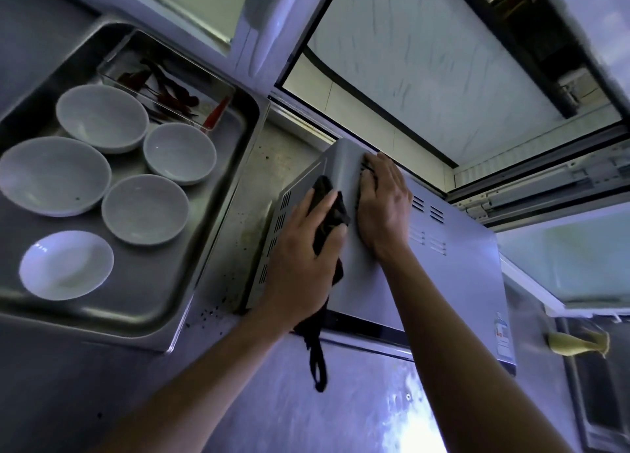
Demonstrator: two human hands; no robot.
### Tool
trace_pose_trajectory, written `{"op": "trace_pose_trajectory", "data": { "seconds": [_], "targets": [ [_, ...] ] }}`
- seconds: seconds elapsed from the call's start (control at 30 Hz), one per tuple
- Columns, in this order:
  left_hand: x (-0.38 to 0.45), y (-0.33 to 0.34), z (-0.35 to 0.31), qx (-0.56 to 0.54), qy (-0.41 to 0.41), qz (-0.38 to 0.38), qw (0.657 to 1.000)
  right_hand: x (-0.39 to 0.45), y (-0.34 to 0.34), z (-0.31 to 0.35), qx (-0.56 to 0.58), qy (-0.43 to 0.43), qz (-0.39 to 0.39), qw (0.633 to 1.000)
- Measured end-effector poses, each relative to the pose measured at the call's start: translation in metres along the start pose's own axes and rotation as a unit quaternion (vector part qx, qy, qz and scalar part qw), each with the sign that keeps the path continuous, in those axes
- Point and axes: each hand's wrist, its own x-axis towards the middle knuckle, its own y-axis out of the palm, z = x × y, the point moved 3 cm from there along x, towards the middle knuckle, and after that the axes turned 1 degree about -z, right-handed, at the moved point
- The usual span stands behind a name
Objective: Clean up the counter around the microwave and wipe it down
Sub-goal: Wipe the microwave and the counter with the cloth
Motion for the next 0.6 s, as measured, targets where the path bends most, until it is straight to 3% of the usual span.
{"op": "trace_pose_trajectory", "data": {
  "seconds": [0.2, 0.37, 0.6],
  "targets": [
    [0.09, 0.02, 0.005, -0.001, 0.013, -0.03, 0.999, 0.001, 0.002, -0.002, 0.005, 0.0, 0.002, 1.0],
    [0.15, 0.029, 0.002, 0.017, -0.024, -0.024, 0.999, 0.001, 0.003, -0.004, -0.005, 0.007, 0.0, 1.0],
    [0.145, 0.025, 0.058, -0.111, -0.094, -0.031, 0.989, 0.002, 0.001, -0.001, 0.004, 0.001, -0.012, 1.0]
  ]
}}
